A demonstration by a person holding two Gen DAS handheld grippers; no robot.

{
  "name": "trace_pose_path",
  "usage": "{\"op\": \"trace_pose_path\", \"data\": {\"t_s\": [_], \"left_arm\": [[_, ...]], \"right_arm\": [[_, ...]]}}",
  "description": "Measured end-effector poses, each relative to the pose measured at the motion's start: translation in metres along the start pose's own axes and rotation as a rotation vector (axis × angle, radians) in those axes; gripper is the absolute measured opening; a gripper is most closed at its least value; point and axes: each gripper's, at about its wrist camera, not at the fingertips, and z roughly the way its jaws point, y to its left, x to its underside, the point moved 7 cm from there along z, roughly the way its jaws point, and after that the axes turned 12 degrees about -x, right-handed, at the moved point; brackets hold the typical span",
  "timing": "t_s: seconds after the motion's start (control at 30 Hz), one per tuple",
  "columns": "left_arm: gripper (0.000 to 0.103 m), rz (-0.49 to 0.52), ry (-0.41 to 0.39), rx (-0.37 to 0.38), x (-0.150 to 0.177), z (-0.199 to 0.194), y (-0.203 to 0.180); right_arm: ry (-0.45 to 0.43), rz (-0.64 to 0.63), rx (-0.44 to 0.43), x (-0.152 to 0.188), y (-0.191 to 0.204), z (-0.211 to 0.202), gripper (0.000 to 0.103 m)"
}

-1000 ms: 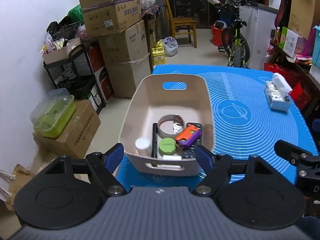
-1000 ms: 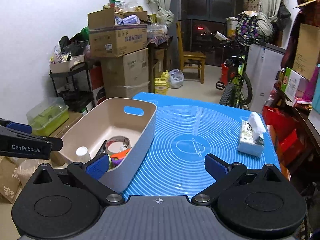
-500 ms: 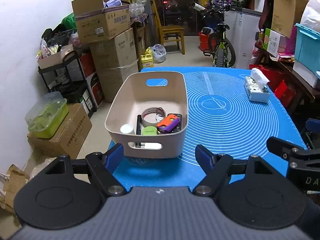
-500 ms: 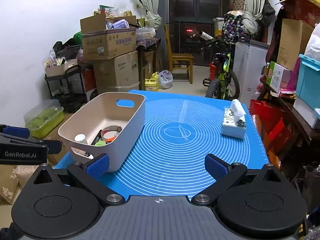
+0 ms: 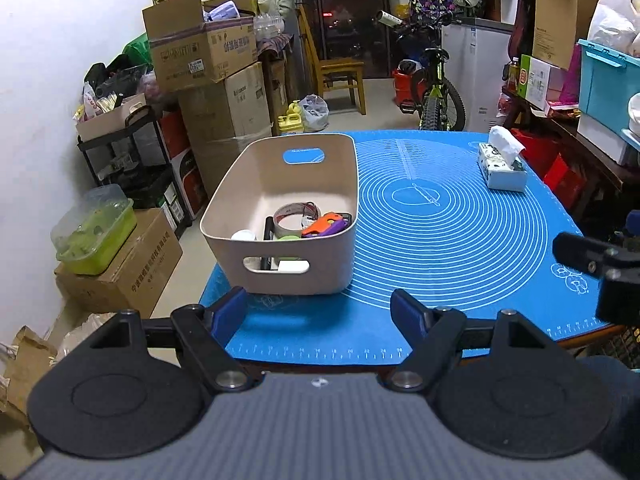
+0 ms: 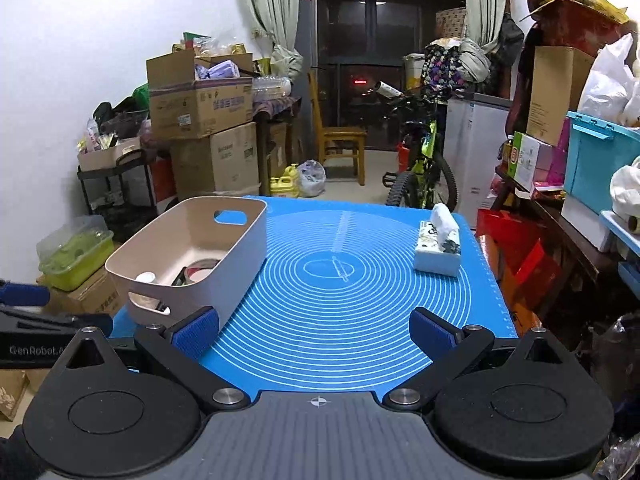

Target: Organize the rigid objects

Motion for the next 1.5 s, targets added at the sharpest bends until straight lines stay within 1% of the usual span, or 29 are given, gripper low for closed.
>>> {"op": "trace_pose_path", "data": {"t_s": [0.27, 0.4, 0.6, 0.77, 1.13, 1.33, 1.5], "left_arm": [[0.079, -0.003, -0.003, -0.001, 0.008, -0.002, -0.003], [0.079, 0.007, -0.014, 0.004, 0.011, -0.002, -0.005], [0.079, 0.009, -0.016, 0.0, 0.012, -0.001, -0.007], [0.079, -0.003, -0.01, 0.001, 0.015, 0.002, -0.006], [0.079, -0.015, 0.002, 0.006, 0.015, 0.007, -0.001], [0.079, 0.005, -0.012, 0.014, 0.015, 0.005, -0.006], [0.079, 0.008, -0.006, 0.015, 0.015, 0.007, -0.007]], "right_arm": [[0.012, -0.017, -0.015, 0.009, 0.006, -0.001, 0.1], [0.001, -0.025, -0.015, 0.01, 0.008, -0.003, 0.1], [0.003, -0.007, -0.013, 0.013, 0.007, -0.003, 0.1], [0.02, -0.017, -0.012, 0.019, 0.011, 0.001, 0.1], [0.028, -0.008, -0.015, 0.02, 0.011, 0.004, 0.1], [0.028, -0.01, -0.013, 0.02, 0.012, 0.005, 0.1], [0.024, -0.005, -0.008, 0.02, 0.012, 0.004, 0.1]]}}
